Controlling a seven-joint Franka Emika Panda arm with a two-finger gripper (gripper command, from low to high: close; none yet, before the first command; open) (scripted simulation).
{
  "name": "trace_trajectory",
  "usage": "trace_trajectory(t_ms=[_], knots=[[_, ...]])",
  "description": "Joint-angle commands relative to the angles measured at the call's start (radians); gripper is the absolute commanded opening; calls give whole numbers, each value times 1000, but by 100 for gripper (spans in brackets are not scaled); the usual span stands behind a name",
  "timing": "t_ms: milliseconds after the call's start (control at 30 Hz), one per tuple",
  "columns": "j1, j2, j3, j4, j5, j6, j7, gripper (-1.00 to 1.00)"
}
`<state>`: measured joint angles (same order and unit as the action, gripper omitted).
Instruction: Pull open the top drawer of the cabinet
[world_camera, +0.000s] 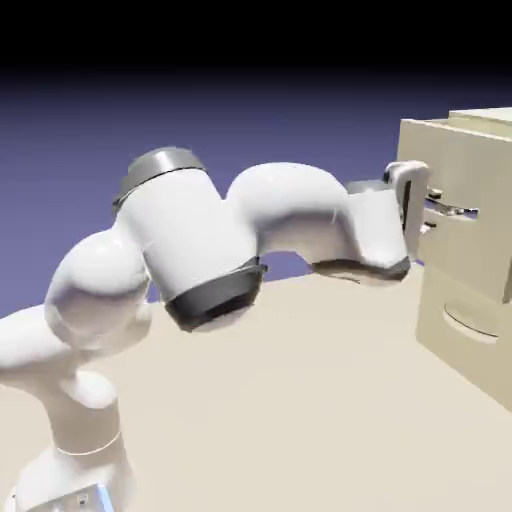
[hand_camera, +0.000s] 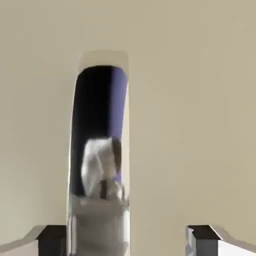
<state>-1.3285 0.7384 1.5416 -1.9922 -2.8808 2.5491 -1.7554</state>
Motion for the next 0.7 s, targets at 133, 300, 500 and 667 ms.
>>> trace_trajectory(t_ms=[133,300,500,667], knots=[[-98,-167,40,-54,-15,25,184,-100],[-248,-113,183,-168,3,-10,127,-100],[-460,-198,357,-272,-13,-3,249,-100],[-550,-52,451,-377,20,-44,107,-100]])
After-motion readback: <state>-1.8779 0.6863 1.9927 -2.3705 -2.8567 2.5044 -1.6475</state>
